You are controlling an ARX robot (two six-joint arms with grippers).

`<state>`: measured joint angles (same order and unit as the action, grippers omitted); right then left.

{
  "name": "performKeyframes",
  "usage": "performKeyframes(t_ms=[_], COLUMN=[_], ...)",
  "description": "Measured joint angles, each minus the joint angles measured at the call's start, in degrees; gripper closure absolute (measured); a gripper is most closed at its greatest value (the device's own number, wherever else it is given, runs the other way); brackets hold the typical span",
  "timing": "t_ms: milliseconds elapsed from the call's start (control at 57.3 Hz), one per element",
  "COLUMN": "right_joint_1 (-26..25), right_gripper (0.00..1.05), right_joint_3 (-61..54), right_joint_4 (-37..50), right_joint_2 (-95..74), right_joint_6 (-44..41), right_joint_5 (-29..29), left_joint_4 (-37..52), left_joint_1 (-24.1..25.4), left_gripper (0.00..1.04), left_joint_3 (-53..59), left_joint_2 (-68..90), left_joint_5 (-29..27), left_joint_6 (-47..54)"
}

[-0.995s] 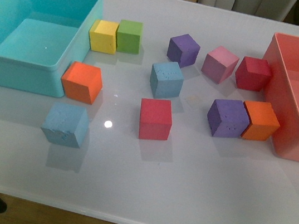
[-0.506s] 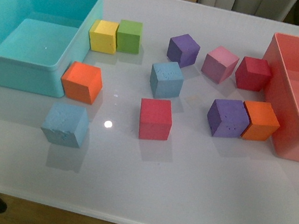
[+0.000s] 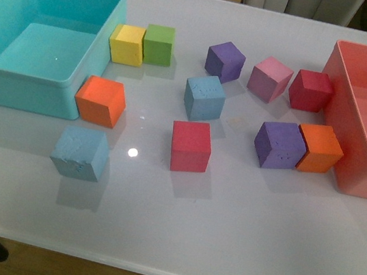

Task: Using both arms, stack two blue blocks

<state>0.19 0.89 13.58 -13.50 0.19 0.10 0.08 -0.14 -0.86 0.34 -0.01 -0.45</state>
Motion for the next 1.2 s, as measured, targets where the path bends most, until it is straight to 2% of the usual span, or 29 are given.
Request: performKeyframes(t_ms=[192, 279, 524, 681, 960, 995, 1030, 1083, 1118, 1205], right_joint_1=[0.02, 0.0, 0.0, 0.0, 0.0, 0.0, 0.0, 0.0, 0.0, 0.0], right_gripper=[1.03, 1.03, 1.03, 0.76, 0.22, 0.15, 0.09, 0.08, 0.09, 0.09], right_joint_3=[0.0, 0.0, 0.0, 0.0, 0.0, 0.0, 0.0, 0.0, 0.0, 0.0], right_joint_4=[-3.43, -12.72, -13.51, -13.51, -13.51, -13.51, -13.51, -13.51, -13.51, -13.51], right_joint_2=[3.39, 11.06, 13.09, 13.14, 13.16, 13.16, 13.16, 13.2, 13.2, 13.2], right_joint_6=[0.0, 0.0, 0.0, -0.02, -0.04, -0.02, -0.02, 0.0, -0.02, -0.02], right_joint_5=[0.0, -0.02, -0.02, 0.0, 0.0, -0.04, 0.07, 0.0, 0.0, 0.0], left_joint_4=[0.0, 0.0, 0.0, 0.0, -0.09, -5.46, -12.2, -13.84, -10.8, -3.02], left_joint_1=[0.0, 0.0, 0.0, 0.0, -0.02, -1.18, -4.39, -8.02, -12.63, -17.51], left_gripper=[0.09, 0.09, 0.09, 0.09, 0.09, 0.09, 0.09, 0.09, 0.09, 0.09], left_joint_3=[0.0, 0.0, 0.0, 0.0, -0.04, -1.84, -4.9, -6.95, -7.76, -8.48], left_joint_2=[0.0, 0.0, 0.0, 0.0, 0.07, 2.67, 7.96, 14.53, 22.14, 33.33], left_joint_5=[0.0, 0.0, 0.0, 0.0, -0.09, -2.84, -6.36, -8.57, -9.6, -11.54], left_joint_6=[0.0, 0.0, 0.0, 0.0, -0.02, -0.42, -1.42, -2.29, -3.74, -5.7])
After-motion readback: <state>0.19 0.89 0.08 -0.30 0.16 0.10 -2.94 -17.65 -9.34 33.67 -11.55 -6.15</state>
